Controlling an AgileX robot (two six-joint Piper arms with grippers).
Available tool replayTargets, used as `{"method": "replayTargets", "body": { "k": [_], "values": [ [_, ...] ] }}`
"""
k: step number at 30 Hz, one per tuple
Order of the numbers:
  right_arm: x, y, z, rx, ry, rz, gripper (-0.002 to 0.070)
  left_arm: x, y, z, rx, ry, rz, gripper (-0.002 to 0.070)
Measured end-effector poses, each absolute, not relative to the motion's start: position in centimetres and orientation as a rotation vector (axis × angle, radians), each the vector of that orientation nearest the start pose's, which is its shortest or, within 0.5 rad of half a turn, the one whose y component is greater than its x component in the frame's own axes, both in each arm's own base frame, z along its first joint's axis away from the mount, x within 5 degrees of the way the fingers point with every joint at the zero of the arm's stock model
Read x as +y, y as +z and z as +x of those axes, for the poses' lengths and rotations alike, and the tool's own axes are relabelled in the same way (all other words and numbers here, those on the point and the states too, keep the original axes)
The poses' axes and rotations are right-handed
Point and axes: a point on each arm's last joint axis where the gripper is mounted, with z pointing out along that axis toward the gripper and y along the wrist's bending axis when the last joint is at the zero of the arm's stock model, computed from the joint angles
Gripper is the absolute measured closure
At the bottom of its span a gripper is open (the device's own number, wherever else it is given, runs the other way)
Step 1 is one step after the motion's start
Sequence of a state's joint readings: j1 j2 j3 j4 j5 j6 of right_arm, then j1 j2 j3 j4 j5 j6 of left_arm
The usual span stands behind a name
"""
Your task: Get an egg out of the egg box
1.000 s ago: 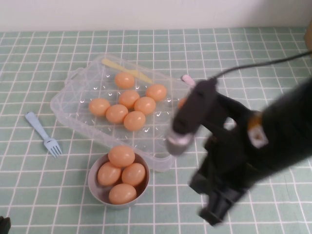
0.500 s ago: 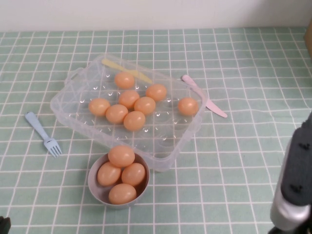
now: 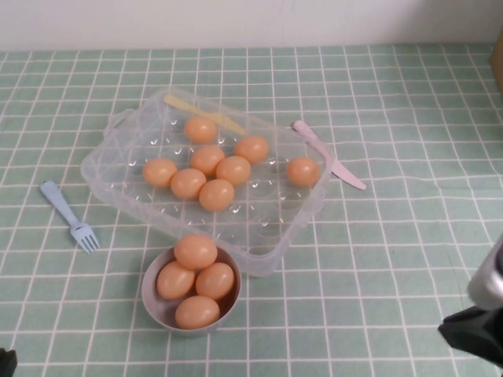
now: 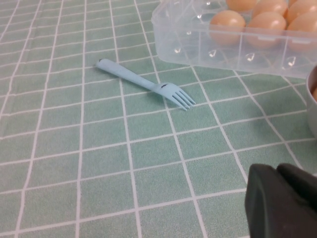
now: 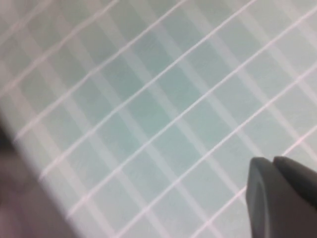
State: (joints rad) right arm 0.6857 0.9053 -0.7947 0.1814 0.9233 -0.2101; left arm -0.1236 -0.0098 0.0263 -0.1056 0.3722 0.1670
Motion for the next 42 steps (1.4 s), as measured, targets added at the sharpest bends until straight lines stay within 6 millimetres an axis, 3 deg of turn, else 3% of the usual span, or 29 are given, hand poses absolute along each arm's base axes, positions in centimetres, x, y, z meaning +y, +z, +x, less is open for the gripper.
{"method": "replayTargets", "body": {
  "k": [3, 8, 14, 18, 23, 32, 42],
  "values": [
    [8.6, 29.2, 11.5, 2.321, 0.413, -0.781, 0.0692, -1.0, 17.2, 5.2, 1.859, -0.074, 0.206, 0.0678],
    [4.3, 24.9, 9.4, 2.240, 0.283, -0.473, 0.0692, -1.0, 17.2, 5.2, 1.859, -0.074, 0.206, 0.0678],
    [1.9, 22.6, 6.9, 1.969, 0.174, -0.229, 0.0692, -1.0, 17.2, 5.2, 1.859, -0.074, 0.206, 0.0678],
    [1.2, 21.6, 5.9, 1.793, 0.129, -0.148, 0.0692, -1.0, 17.2, 5.2, 1.859, -0.074, 0.206, 0.0678],
    [1.0, 19.7, 5.4, 1.701, 0.124, -0.111, 0.0692, -1.0, 17.2, 5.2, 1.859, -0.074, 0.206, 0.0678],
    [1.0, 18.5, 5.5, 1.718, 0.136, -0.097, 0.0692, -1.0, 17.2, 5.2, 1.859, -0.074, 0.206, 0.0678],
    [1.3, 17.2, 5.2, 1.862, 0.159, -0.133, 0.0692, -1.0, 17.2, 5.2, 1.859, -0.074, 0.206, 0.0678]
  ]
}}
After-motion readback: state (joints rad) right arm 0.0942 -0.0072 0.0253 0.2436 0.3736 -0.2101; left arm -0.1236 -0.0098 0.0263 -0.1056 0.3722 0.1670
